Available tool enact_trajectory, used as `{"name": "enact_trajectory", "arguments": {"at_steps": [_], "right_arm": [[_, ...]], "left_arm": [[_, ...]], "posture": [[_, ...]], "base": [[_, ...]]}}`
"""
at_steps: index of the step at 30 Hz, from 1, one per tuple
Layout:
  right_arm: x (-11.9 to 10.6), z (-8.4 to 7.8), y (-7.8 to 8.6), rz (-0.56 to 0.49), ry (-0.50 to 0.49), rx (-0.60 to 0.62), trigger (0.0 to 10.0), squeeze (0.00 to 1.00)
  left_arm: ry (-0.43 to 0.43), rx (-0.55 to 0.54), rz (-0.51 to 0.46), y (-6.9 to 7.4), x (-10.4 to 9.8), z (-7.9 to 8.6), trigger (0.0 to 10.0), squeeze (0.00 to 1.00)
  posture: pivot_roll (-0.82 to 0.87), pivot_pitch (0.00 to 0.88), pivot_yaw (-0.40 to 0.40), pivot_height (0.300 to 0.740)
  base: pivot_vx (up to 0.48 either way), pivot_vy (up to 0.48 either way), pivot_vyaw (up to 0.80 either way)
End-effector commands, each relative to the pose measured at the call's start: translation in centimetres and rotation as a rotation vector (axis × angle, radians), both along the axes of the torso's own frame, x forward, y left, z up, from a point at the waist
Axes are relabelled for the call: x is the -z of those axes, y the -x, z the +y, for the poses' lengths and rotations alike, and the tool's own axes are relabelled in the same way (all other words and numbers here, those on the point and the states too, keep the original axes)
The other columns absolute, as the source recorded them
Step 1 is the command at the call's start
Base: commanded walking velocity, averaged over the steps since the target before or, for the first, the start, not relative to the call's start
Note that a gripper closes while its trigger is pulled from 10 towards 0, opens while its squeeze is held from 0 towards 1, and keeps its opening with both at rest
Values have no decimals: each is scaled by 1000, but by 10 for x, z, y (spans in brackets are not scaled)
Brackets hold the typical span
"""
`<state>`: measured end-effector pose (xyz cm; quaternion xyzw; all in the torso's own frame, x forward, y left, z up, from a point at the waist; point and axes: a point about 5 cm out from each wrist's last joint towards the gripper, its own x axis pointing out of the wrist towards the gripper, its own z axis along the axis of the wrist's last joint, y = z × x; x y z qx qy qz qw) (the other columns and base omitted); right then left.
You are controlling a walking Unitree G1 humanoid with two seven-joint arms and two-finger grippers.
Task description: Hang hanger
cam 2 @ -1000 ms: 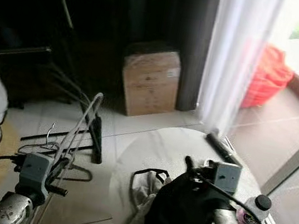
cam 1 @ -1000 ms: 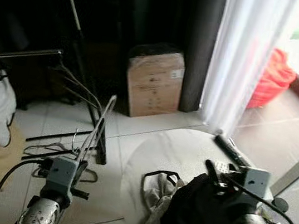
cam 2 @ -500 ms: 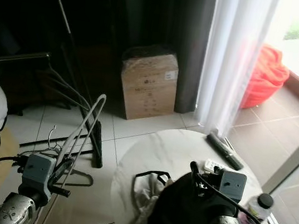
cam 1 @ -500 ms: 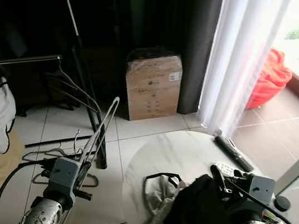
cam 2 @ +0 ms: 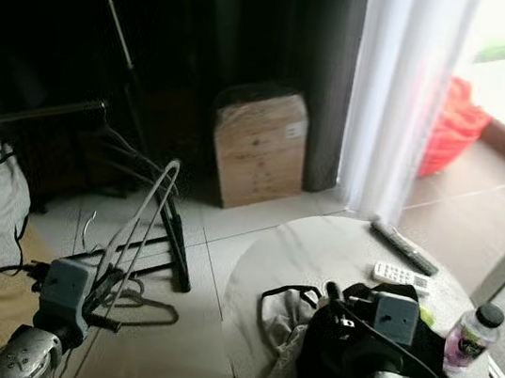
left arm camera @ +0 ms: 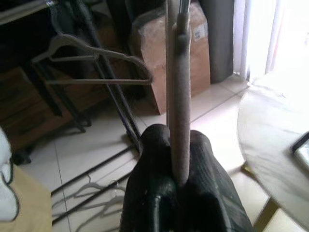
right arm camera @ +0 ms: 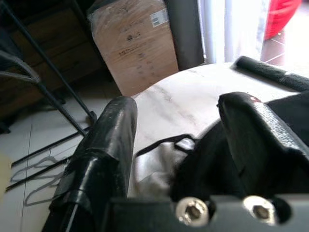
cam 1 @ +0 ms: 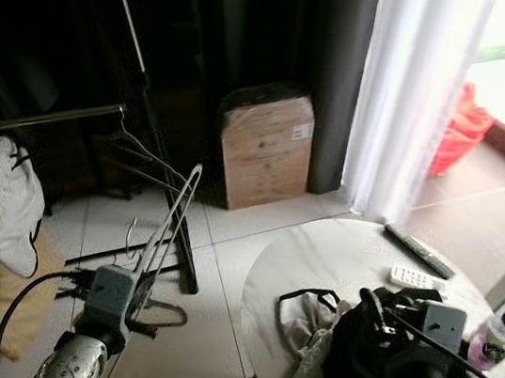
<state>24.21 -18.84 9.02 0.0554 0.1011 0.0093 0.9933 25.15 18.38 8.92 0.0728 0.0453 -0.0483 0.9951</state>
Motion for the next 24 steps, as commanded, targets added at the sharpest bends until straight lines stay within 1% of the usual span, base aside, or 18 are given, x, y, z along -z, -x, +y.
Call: {"name": "enact_trajectory", "arguments": {"at_steps": [1,11,15,19,21,23,24], "right_arm": [[-1,12,-2,-6,-8,-46,10000,0],[6,12,-2,16,13,-59,10000,0],[11,11,-6,29,29,-47,10000,0],[25,9,-12,69,41,-49,10000,0],[35,8,-15,104,46,-55,10000,0],[38,7,-17,112,47,-57,10000,0],[56,0,-20,183,47,-40,10000,0]], "left_arm": [[-15,-40,26,5,4,11,10000,0],[-15,-47,27,4,4,12,10000,0],[-15,-48,28,3,4,12,10000,0],[-6,-39,38,2,6,11,10000,0],[11,-24,61,1,9,9,10000,0],[14,-21,65,1,10,8,10000,0],[28,-12,67,0,11,5,10000,0]], "posture": [[-173,103,92,740],[-168,109,92,740],[-160,110,95,740],[-154,105,93,740],[-152,100,90,740],[-153,98,89,740],[-150,91,85,740]], "base": [[0,480,0],[0,480,0],[0,437,559],[0,0,800],[0,0,769],[0,0,756],[0,0,0]]}}
